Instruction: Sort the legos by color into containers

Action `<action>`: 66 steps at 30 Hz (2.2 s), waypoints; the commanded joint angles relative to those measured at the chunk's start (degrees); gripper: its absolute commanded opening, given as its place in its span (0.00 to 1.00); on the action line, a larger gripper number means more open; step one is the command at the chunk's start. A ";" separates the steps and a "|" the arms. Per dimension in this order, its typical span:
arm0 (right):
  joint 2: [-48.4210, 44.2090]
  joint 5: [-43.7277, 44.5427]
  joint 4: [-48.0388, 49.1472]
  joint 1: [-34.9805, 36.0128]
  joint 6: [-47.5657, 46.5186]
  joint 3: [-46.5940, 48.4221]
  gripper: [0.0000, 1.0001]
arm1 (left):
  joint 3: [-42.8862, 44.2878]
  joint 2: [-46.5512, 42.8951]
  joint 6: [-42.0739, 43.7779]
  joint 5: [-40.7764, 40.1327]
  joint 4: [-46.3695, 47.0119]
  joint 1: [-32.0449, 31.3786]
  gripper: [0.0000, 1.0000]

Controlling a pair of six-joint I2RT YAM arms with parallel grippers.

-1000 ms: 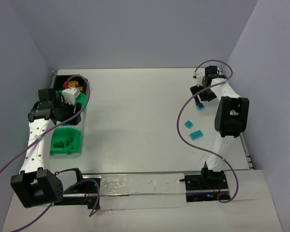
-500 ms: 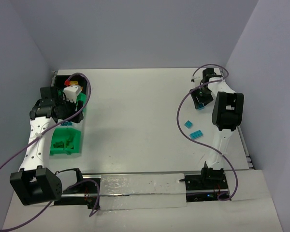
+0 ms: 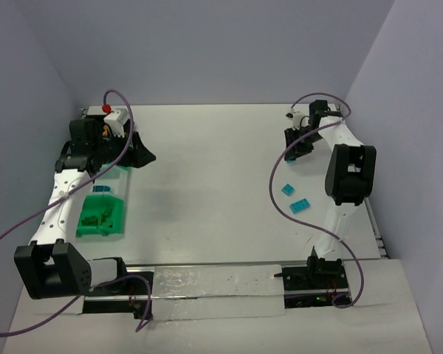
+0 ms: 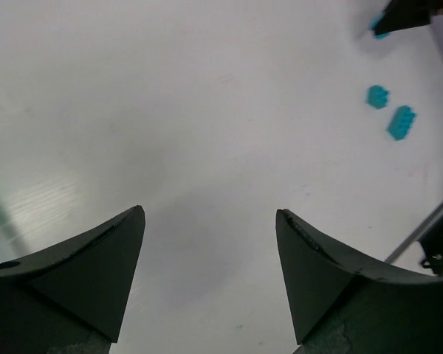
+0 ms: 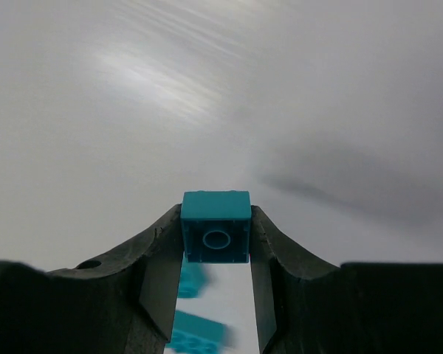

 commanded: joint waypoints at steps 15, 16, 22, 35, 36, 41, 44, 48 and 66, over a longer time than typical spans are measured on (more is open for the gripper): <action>-15.81 -55.93 98.57 24.85 91.39 -25.89 0.15 | -11.38 -9.60 1.95 -0.68 35.48 -27.20 0.88; -14.59 -55.76 108.56 25.11 99.79 -26.72 0.15 | -11.64 -9.68 2.20 -0.50 36.31 -27.63 0.88; -5.94 -54.82 142.34 26.53 131.57 -24.61 0.13 | -14.17 -10.94 3.99 -0.50 40.99 -30.14 0.88; -7.19 -54.97 142.99 30.39 131.41 -25.03 0.13 | -14.90 -9.84 9.47 -4.25 43.10 -32.35 0.86; -7.36 -54.91 142.97 30.63 131.36 -25.21 0.13 | -14.78 -9.61 9.52 -4.23 43.20 -32.43 0.86; -8.04 -55.09 142.68 31.18 130.83 -25.53 0.13 | -14.75 -8.88 9.27 -3.57 43.14 -33.04 0.83; -8.12 -55.15 142.71 31.35 130.96 -25.39 0.14 | -15.02 -8.53 8.55 -3.54 43.46 -33.52 0.77; -8.21 -55.17 142.69 31.76 131.09 -25.27 0.15 | -14.93 -8.14 7.54 -3.85 43.76 -33.77 0.65; -9.97 -55.87 134.70 32.05 127.05 -25.28 0.92 | -15.12 -9.50 5.80 -6.75 37.11 -33.10 0.00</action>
